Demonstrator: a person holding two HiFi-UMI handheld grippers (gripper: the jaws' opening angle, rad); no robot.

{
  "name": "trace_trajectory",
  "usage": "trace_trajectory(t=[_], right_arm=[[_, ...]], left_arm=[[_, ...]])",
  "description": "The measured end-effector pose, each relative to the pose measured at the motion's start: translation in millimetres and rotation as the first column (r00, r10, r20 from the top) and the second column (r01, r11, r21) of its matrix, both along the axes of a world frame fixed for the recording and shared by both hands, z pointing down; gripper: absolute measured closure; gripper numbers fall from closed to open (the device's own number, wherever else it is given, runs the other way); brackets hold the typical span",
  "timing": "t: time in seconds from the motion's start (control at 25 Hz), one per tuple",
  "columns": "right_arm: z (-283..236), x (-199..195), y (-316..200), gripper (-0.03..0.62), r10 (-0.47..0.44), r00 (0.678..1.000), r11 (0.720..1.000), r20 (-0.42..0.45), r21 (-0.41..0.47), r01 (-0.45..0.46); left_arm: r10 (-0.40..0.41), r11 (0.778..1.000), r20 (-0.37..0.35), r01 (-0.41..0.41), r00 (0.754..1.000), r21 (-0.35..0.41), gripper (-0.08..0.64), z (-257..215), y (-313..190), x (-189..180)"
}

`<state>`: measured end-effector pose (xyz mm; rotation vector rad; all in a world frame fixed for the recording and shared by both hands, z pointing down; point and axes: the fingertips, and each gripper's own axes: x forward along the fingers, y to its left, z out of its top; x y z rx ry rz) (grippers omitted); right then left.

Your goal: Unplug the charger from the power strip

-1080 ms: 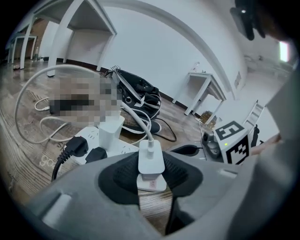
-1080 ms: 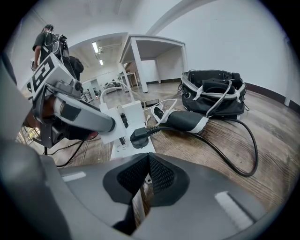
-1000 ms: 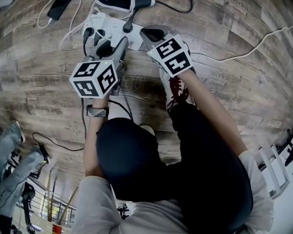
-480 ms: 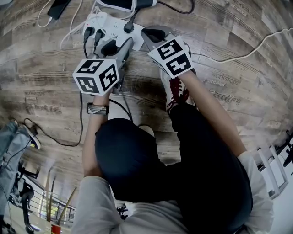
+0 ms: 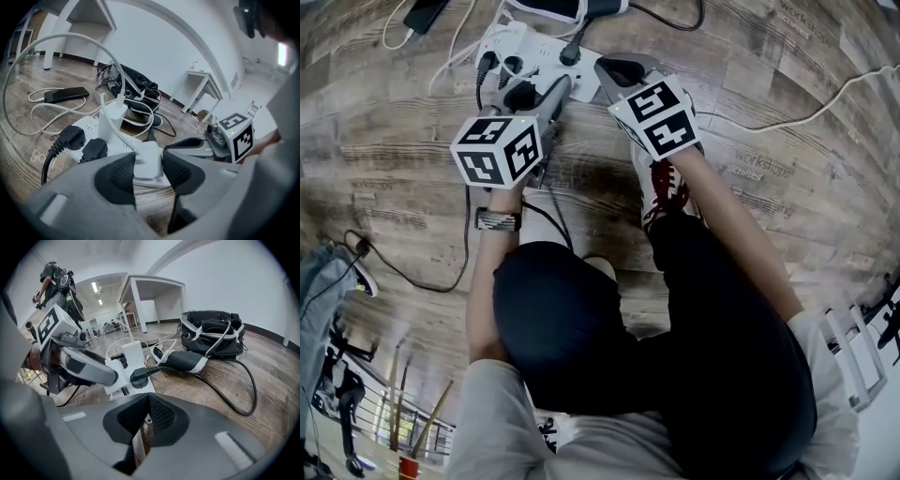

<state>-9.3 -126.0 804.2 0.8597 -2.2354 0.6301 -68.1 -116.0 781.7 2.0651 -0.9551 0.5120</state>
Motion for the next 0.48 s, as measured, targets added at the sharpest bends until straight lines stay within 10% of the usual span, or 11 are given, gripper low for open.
trace_trajectory(t=[0.48], right_arm=[[0.5,-0.7,-0.2,0.591,0.0,1.0,1.0,0.008,-0.006,0.0]], left_arm=[[-0.004,1.0,0.067,0.003,0.998,0.01,0.321,3.3,-0.7,-16.2]])
